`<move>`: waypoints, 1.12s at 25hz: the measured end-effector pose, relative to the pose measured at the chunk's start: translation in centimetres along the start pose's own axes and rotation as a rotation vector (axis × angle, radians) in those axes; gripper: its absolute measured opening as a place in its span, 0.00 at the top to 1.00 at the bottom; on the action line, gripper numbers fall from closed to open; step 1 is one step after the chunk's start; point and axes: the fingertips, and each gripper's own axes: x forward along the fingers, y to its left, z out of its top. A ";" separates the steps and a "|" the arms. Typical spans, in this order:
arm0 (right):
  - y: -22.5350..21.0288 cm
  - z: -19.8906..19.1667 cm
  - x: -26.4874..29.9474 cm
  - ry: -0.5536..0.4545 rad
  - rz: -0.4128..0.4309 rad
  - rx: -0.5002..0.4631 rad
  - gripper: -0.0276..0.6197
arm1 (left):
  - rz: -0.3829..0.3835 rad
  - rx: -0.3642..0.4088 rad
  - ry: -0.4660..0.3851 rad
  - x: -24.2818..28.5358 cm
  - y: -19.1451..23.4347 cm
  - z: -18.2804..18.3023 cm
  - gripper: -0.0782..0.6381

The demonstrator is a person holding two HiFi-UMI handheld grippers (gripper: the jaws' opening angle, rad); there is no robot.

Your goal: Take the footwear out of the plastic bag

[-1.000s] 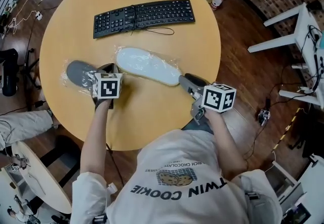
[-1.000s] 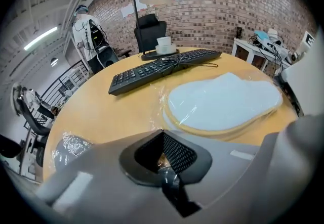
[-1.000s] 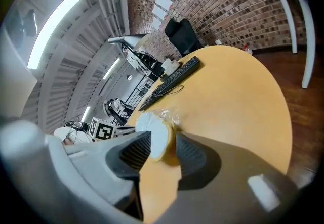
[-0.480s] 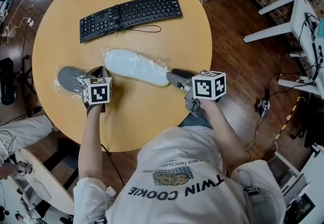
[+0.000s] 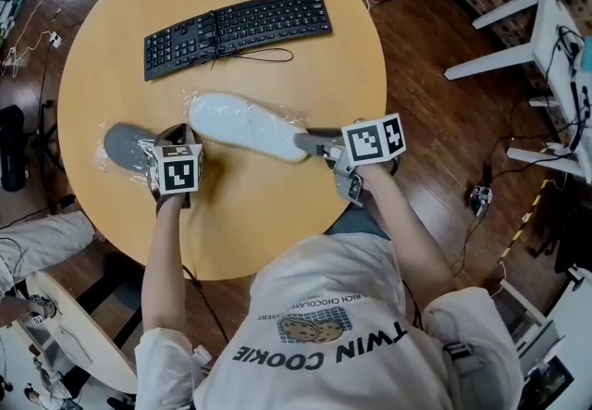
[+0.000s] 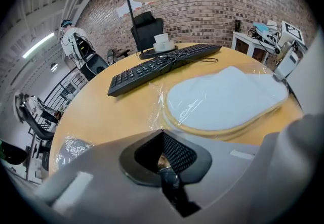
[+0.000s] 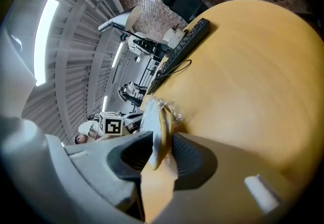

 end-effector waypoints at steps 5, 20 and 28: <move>0.0 -0.5 -0.3 -0.030 0.019 0.045 0.86 | 0.001 -0.017 -0.012 0.0 0.2 0.3 0.88; 1.0 -2.8 -2.1 -0.098 0.131 0.131 0.87 | -0.002 -0.021 -0.012 0.2 0.1 0.2 0.88; 1.5 -3.0 -2.6 -0.125 0.130 0.101 0.87 | -0.006 -0.009 -0.018 -0.1 -0.2 0.5 0.88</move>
